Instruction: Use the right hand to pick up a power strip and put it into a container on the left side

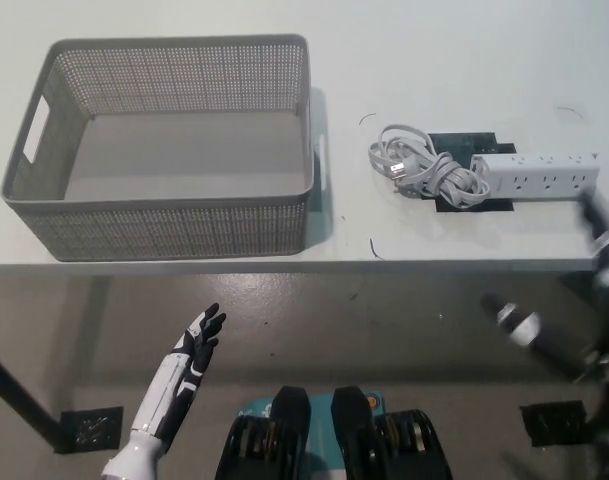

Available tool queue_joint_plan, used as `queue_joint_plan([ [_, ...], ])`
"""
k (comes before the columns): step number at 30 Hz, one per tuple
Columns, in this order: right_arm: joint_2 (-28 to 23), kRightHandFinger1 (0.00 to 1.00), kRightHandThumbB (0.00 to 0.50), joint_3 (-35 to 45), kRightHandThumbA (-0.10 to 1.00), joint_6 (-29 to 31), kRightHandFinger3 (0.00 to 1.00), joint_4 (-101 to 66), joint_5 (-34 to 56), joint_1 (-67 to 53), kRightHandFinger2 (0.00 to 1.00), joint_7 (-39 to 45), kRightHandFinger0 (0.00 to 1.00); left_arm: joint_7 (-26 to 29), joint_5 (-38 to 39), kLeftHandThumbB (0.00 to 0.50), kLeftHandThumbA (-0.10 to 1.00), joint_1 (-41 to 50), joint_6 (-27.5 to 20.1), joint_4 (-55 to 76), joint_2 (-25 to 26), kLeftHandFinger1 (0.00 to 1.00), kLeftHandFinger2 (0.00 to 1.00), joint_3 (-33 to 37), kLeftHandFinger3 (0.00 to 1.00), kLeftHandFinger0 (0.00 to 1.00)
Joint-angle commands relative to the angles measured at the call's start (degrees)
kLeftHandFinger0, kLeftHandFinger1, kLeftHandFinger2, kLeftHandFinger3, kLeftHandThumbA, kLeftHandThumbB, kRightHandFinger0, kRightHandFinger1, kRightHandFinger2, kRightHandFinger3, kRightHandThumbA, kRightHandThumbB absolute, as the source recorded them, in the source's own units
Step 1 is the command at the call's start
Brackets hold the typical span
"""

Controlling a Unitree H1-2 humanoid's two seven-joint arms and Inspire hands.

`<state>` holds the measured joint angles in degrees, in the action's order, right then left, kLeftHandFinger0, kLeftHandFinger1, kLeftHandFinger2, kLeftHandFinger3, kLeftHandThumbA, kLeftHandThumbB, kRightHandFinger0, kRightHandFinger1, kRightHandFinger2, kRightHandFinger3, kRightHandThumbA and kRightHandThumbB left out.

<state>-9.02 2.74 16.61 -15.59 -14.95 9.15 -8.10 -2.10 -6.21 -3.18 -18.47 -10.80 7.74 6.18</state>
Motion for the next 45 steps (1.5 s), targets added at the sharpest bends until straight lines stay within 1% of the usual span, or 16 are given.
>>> queue_joint_plan([
  [1, -9.9, 1.00, 0.316, 6.8, 1.00, -19.8, 1.00, -12.7, -7.0, 23.1, 1.00, 5.7, 1.00, -0.6, -0.7, 0.206, 1.00, -0.7, -5.7, 2.0, 1.3, 1.00, 1.00, -0.1, 1.00, 1.00],
  [6, -18.4, 1.00, 0.330, 3.9, 1.00, -33.3, 1.00, -2.3, -6.1, 43.7, 1.00, 13.5, 1.00, -0.8, -0.3, 0.208, 1.00, -0.9, -5.6, 1.9, 1.4, 1.00, 1.00, -0.2, 1.00, 1.00],
  [7, -19.4, 1.00, 0.301, 2.5, 0.92, -34.0, 1.00, 2.9, -5.7, 48.8, 1.00, 14.9, 1.00, -0.8, -0.2, 0.209, 1.00, -1.1, -5.8, 1.7, 1.4, 1.00, 1.00, -0.3, 1.00, 1.00],
  [8, -19.7, 1.00, 0.287, 1.5, 0.91, -33.1, 1.00, 6.9, -5.7, 51.9, 1.00, 15.3, 1.00, -0.8, -0.2, 0.208, 1.00, -1.2, -5.9, 1.6, 1.5, 1.00, 1.00, -0.3, 1.00, 1.00],
  [9, -19.8, 1.00, 0.304, -0.1, 0.91, -32.5, 1.00, 13.6, -6.1, 56.5, 1.00, 15.8, 1.00, -0.8, -0.4, 0.208, 1.00, -1.3, -5.9, 1.6, 1.5, 1.00, 1.00, -0.2, 1.00, 1.00],
  [11, -19.9, 1.00, 0.337, -3.4, 1.00, -33.1, 1.00, 23.3, -9.3, 62.4, 1.00, 17.5, 1.00, -0.8, -0.5, 0.197, 1.00, -1.3, -6.1, 1.6, 1.5, 1.00, 1.00, -0.1, 1.00, 1.00],
  [13, -19.1, 1.00, 0.333, -5.6, 0.98, -30.7, 1.00, 34.0, -9.2, 67.4, 1.00, 18.1, 1.00, -0.7, -0.7, 0.190, 1.00, -1.3, -6.0, 1.6, 1.5, 1.00, 1.00, -0.1, 1.00, 1.00],
  [17, -17.0, 1.00, 0.389, -13.8, 1.00, -30.2, 1.00, 52.5, -15.1, 76.0, 1.00, 22.1, 1.00, -0.9, -0.4, 0.188, 1.00, -0.9, -6.0, 1.6, 1.5, 1.00, 1.00, 0.0, 1.00, 1.00],
  [24, -9.9, 1.00, 0.351, -22.5, 1.00, -29.8, 1.00, 75.7, -17.0, 83.5, 1.00, 26.5, 1.00, -0.7, -0.9, 0.197, 1.00, -1.1, -5.9, 1.4, 1.7, 1.00, 1.00, -0.1, 1.00, 1.00],
  [25, -8.5, 1.00, 0.360, -21.3, 1.00, -29.6, 1.00, 78.7, -13.9, 83.5, 1.00, 28.1, 1.00, -0.8, -0.8, 0.197, 1.00, -0.8, -5.7, 1.6, 1.6, 1.00, 1.00, -0.1, 1.00, 1.00],
  [26, -7.9, 1.00, 0.429, -21.9, 1.00, -29.7, 1.00, 80.0, -13.5, 83.5, 1.00, 29.1, 1.00, -0.8, -0.8, 0.196, 1.00, -0.7, -5.7, 1.6, 1.6, 1.00, 1.00, -0.1, 1.00, 1.00],
  [32, -5.1, 1.00, 0.311, -27.2, 1.00, -27.9, 1.00, 87.8, -13.6, 85.4, 1.00, 39.8, 1.00, -1.0, -0.7, 0.204, 1.00, -0.5, -5.1, 1.8, 1.9, 1.00, 1.00, -0.2, 1.00, 1.00],
  [35, -3.6, 1.00, 0.333, -30.3, 1.00, -28.4, 1.00, 91.7, -14.9, 87.0, 1.00, 41.7, 1.00, -0.9, -0.9, 0.206, 1.00, -0.1, -5.0, 1.9, 1.7, 1.00, 1.00, 0.0, 1.00, 1.00],
  [39, -3.5, 1.00, 0.310, -33.0, 1.00, -26.7, 1.00, 93.1, -15.2, 88.1, 1.00, 43.1, 1.00, -1.0, -0.9, 0.206, 1.00, -0.2, -4.8, 1.9, 1.7, 1.00, 1.00, 0.1, 1.00, 1.00],
  [44, -2.7, 1.00, 0.402, -36.7, 1.00, -28.5, 1.00, 95.3, -16.6, 88.0, 1.00, 42.1, 1.00, -1.1, -1.1, 0.187, 1.00, -0.3, -4.8, 2.0, 2.2, 1.00, 1.00, 0.0, 1.00, 1.00],
  [45, -2.6, 1.00, 0.392, -37.5, 1.00, -28.4, 1.00, 95.6, -16.9, 87.8, 1.00, 41.6, 1.00, -1.1, -1.1, 0.185, 1.00, -0.4, -5.1, 1.7, 2.2, 1.00, 1.00, -0.1, 1.00, 1.00],
])
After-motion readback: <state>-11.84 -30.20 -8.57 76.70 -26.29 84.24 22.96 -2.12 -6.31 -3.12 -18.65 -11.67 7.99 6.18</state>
